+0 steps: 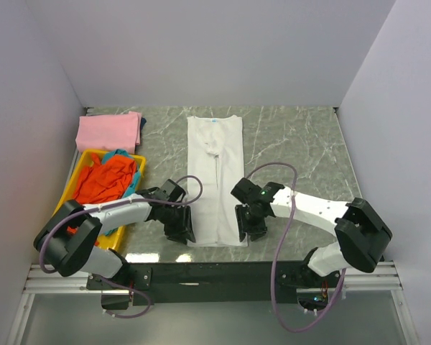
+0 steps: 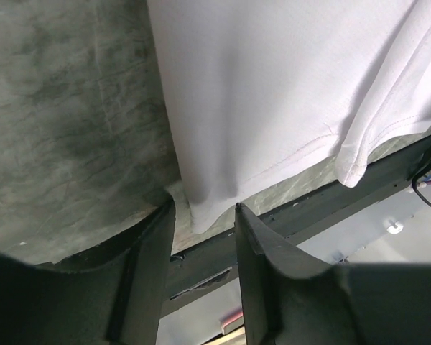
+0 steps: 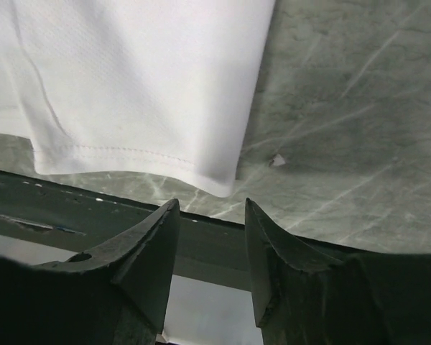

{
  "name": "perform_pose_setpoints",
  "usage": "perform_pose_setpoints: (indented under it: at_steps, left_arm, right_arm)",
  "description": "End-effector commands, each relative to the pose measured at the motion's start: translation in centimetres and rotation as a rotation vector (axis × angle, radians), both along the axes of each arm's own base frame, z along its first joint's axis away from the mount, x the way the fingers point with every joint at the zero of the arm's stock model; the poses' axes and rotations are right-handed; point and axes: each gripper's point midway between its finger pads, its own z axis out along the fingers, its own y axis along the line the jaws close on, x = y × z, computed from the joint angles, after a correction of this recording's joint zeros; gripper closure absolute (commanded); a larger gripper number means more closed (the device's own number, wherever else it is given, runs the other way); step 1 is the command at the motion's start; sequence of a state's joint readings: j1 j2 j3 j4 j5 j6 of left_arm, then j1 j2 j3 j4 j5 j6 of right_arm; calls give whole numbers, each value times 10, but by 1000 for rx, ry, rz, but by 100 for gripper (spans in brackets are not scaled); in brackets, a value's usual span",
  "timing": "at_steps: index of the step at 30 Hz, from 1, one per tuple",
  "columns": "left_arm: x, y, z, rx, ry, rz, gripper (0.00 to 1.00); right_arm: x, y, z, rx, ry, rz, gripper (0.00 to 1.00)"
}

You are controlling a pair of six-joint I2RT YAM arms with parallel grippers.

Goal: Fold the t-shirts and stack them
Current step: Fold the tshirt

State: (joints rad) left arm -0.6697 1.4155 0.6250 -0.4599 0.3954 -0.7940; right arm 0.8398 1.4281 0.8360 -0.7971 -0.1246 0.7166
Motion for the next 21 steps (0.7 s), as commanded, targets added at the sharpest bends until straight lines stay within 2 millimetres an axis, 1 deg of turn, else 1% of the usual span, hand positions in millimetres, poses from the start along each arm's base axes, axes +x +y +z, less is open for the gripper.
perform_pose_setpoints:
  at_steps: [1, 5, 12, 17, 21]
  left_arm:
    - [-4, 20, -12, 98, -18, 18, 54]
    - [-6, 20, -14, 91, -10, 16, 55]
    - [-8, 19, -18, 83, 4, 8, 62]
    - [-9, 20, -20, 85, 5, 10, 68]
    - [-11, 20, -22, 85, 10, 9, 71]
  right_arm:
    - [0, 7, 0, 63, 19, 8, 51]
    - [-3, 5, -8, 53, 46, 12, 51]
    - [-6, 3, -20, 29, 75, 15, 51]
    - [-7, -3, -30, -3, 86, 9, 56]
    - [-5, -2, -34, -3, 82, 7, 60]
